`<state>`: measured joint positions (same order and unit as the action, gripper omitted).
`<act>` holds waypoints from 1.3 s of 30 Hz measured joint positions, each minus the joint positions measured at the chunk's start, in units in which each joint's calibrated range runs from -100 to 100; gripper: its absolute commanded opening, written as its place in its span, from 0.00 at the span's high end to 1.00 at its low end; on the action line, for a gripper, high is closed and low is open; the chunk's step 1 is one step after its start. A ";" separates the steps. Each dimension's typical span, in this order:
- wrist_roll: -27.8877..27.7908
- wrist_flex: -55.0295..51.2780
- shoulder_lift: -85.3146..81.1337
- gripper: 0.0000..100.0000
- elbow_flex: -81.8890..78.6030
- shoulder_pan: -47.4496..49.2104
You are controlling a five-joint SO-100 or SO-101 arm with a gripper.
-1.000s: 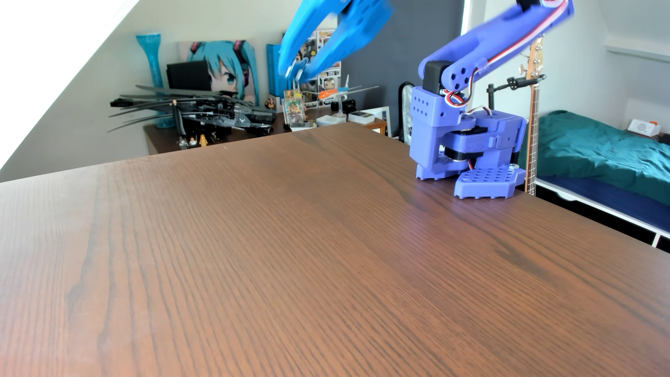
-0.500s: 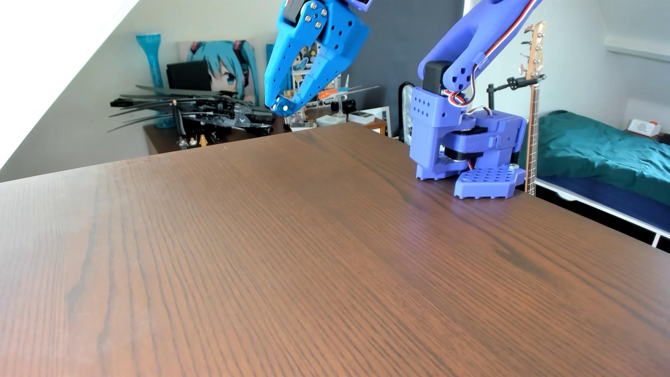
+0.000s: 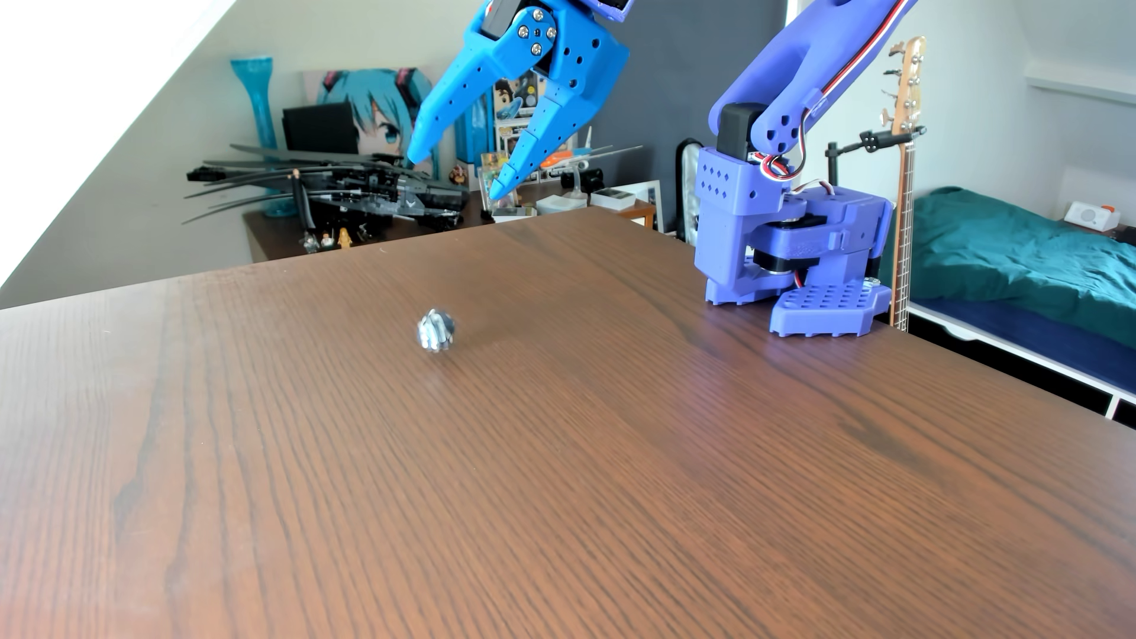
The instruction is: Grab the blue dice
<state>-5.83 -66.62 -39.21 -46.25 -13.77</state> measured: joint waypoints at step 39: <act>2.93 0.00 -57.19 0.99 -37.69 8.13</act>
<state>-2.90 -66.62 -96.40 -83.94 -5.65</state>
